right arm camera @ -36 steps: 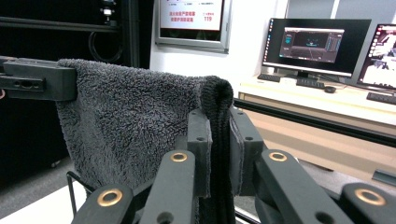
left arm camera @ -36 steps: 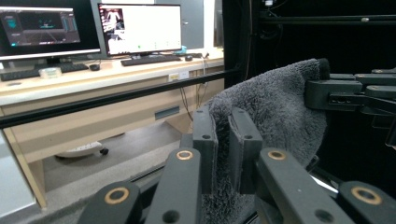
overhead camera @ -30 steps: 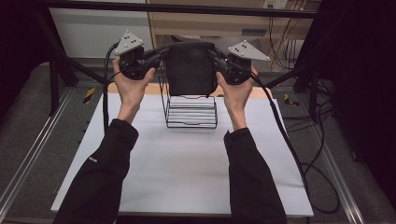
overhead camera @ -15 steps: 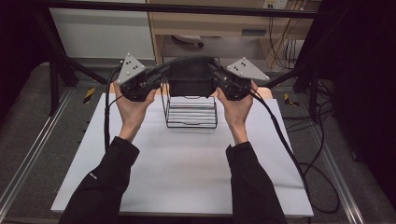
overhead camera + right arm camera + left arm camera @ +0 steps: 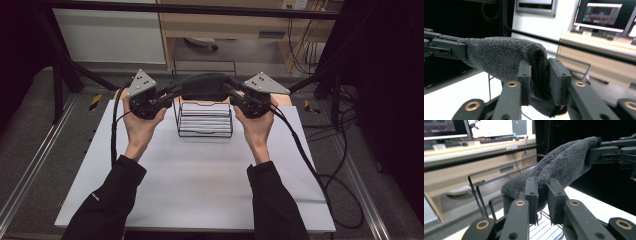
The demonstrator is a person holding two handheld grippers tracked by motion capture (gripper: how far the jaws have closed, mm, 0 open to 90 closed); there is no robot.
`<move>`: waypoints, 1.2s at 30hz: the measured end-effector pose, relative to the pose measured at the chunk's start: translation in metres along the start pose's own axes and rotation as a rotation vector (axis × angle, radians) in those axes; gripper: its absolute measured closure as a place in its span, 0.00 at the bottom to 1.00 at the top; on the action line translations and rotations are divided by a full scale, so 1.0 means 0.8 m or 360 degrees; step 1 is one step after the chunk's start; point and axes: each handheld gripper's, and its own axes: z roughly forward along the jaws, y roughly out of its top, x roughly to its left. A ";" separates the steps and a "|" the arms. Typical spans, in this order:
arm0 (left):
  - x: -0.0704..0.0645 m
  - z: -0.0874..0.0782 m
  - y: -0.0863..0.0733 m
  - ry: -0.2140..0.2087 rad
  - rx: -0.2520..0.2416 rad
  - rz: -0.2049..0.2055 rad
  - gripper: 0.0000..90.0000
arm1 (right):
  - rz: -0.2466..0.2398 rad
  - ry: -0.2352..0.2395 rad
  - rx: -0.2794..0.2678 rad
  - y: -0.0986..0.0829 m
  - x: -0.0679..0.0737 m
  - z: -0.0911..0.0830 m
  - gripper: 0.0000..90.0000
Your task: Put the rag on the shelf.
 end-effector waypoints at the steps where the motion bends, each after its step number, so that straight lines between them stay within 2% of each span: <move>1: 0.000 0.000 -0.001 -0.0001 0.0009 -0.0003 0.87 | -0.0002 0.0005 0.0022 -0.001 0.000 -0.002 0.76; 5: -0.003 -0.002 -0.006 -0.0014 0.0064 -0.0019 0.82 | 0.0004 0.0012 0.0123 -0.004 -0.001 -0.007 0.68; 12: -0.008 -0.003 -0.020 -0.0008 0.0165 0.0008 0.75 | 0.0008 0.0031 0.0283 -0.017 0.001 -0.011 0.60; 18: -0.007 0.002 -0.035 -0.0010 0.0228 -0.0007 0.71 | 0.0042 0.0063 0.0357 -0.031 0.001 -0.013 0.55; 25: -0.006 0.015 -0.053 -0.0003 0.0305 -0.0019 0.67 | 0.0110 0.0079 0.0438 -0.057 -0.006 -0.005 0.48; 30: 0.000 0.029 -0.068 0.0011 0.0361 -0.0069 0.63 | 0.0184 0.0055 0.0464 -0.080 -0.014 0.006 0.40; 36: 0.008 0.037 -0.083 0.0024 0.0443 -0.0129 0.53 | 0.0215 0.0053 0.0499 -0.101 -0.020 0.014 0.31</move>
